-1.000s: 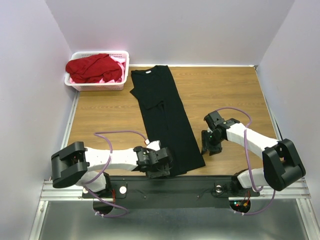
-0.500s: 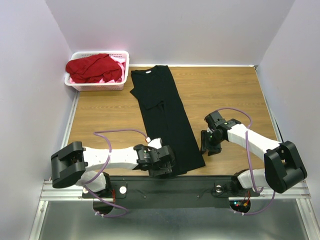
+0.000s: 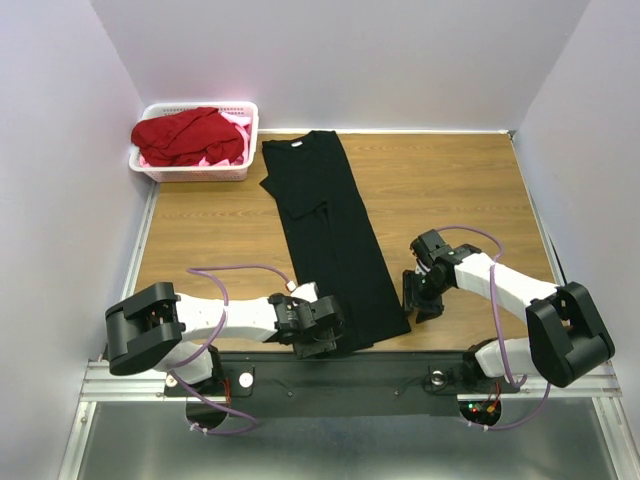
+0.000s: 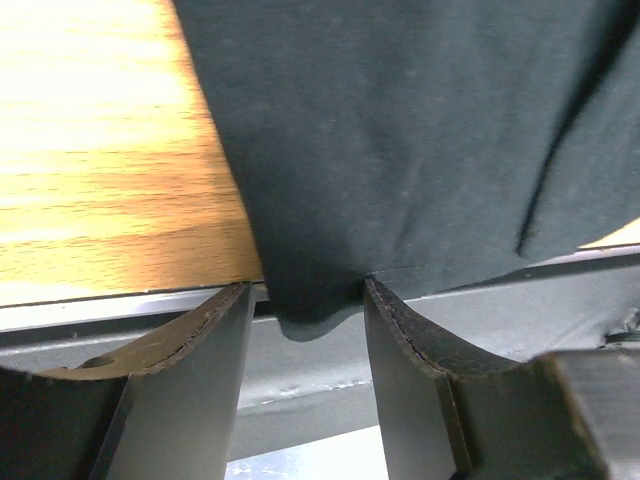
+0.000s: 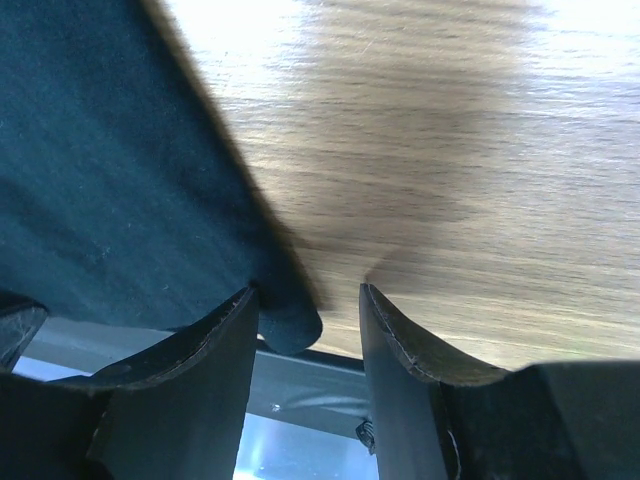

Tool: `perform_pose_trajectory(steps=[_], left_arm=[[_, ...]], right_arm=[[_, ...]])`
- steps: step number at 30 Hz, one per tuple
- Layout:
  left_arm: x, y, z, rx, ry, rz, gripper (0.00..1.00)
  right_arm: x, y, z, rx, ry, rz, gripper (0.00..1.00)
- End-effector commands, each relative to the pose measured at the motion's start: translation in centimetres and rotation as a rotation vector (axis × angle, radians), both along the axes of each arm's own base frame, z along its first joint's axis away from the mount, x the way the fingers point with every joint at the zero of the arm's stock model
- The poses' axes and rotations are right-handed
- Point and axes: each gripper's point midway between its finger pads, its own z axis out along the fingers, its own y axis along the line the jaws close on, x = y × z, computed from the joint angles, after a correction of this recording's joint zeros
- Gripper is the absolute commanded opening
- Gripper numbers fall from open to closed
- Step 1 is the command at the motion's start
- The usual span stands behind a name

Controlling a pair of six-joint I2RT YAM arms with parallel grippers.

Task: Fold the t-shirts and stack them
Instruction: Fold the tshirt

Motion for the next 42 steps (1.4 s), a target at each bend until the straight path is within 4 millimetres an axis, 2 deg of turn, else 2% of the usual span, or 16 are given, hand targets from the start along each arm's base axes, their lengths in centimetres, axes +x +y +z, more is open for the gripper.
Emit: perform_pose_trajectory(steps=[1,9,19,25,29,34,35,39,40,42], left_arm=[[0.0,0.4,0.2,-0.024,0.003,0.024,0.58],[-0.3,0.5,-0.2,-0.020,0.017,-0.001,0.58],[0.2,-0.3,-0.3,-0.001,0.002,-0.059,0.40],[0.2,-0.1,-0.6,0.005,0.006,-0.060,0.30],[0.4,0.2,-0.5,0.000,0.002,-0.049,0.25],[0.7,0.6,-0.3,-0.003,-0.006,-0.034,0.17],[0.8,0.7,-0.3,-0.002,-0.007,-0.029,0.16],[0.9,1.4,-0.3,-0.002,-0.006,-0.012,0.13],[0.9,1.6,-0.3,-0.003,-0.007,-0.007,0.12],[0.9,1.9,-0.1,-0.009,-0.009,0.001,0.09]], right_arm=[[-0.6,0.5,0.4,0.037,0.007,-0.003,0.51],[-1.0,0.8,0.4,0.056,0.026,-0.007,0.51],[-2.2,0.9,-0.2,0.071,0.084,0.016,0.50],[-2.8,0.5,-0.8,0.055,0.111,0.017,0.49],[-2.9,0.6,-1.0,0.059,0.117,0.021,0.40],[-2.8,0.5,-0.9,0.055,0.104,0.006,0.19],[-2.6,0.5,-0.7,0.058,0.093,0.002,0.18],[-3.3,-0.7,-0.7,-0.013,0.115,-0.020,0.13],[-3.1,-1.0,-0.7,-0.032,0.109,-0.030,0.07],[-2.9,-1.5,-0.4,-0.064,0.102,-0.042,0.01]])
